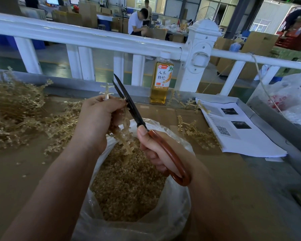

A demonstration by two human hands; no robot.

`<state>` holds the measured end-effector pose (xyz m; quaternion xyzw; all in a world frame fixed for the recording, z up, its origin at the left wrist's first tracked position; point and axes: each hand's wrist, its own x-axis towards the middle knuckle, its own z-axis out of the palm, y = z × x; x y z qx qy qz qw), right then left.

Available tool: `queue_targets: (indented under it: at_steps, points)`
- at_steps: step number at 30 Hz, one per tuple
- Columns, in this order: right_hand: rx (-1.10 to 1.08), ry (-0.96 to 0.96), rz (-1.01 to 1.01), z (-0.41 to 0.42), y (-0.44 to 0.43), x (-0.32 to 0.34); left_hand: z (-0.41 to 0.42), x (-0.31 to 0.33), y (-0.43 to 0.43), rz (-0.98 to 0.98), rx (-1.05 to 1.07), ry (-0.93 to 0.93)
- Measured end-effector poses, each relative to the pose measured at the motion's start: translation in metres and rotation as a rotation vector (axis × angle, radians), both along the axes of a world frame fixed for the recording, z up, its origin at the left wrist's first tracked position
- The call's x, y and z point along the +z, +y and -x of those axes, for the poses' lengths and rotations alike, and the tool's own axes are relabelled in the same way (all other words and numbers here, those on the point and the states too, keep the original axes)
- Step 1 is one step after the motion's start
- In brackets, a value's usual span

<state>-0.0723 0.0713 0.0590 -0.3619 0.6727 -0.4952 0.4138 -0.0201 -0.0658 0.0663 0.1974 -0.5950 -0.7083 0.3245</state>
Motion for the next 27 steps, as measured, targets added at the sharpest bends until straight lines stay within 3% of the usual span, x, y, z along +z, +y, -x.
queue_targets:
  at_steps: [4,6,13,20,22,27]
  points:
    - [-0.107,0.281,-0.051,0.004,-0.006,-0.004,0.001,0.0,0.0,0.002,0.008,0.002]
    - [-0.084,0.304,-0.055,0.005,-0.005,-0.005,0.0,-0.001,0.0,0.007,-0.001,-0.001]
    - [-0.054,0.304,-0.064,0.007,-0.005,-0.01,0.002,-0.003,-0.001,0.032,0.017,-0.019]
    - [-0.186,0.236,-0.053,0.012,-0.006,-0.012,0.001,-0.005,-0.005,0.038,0.039,-0.022]
    - [-0.263,0.17,0.001,0.012,-0.006,-0.012,0.001,-0.007,-0.006,0.082,-0.016,-0.071]
    - [-0.471,0.14,0.139,0.015,-0.006,-0.01,-0.001,-0.009,0.002,0.295,-0.381,-0.199]
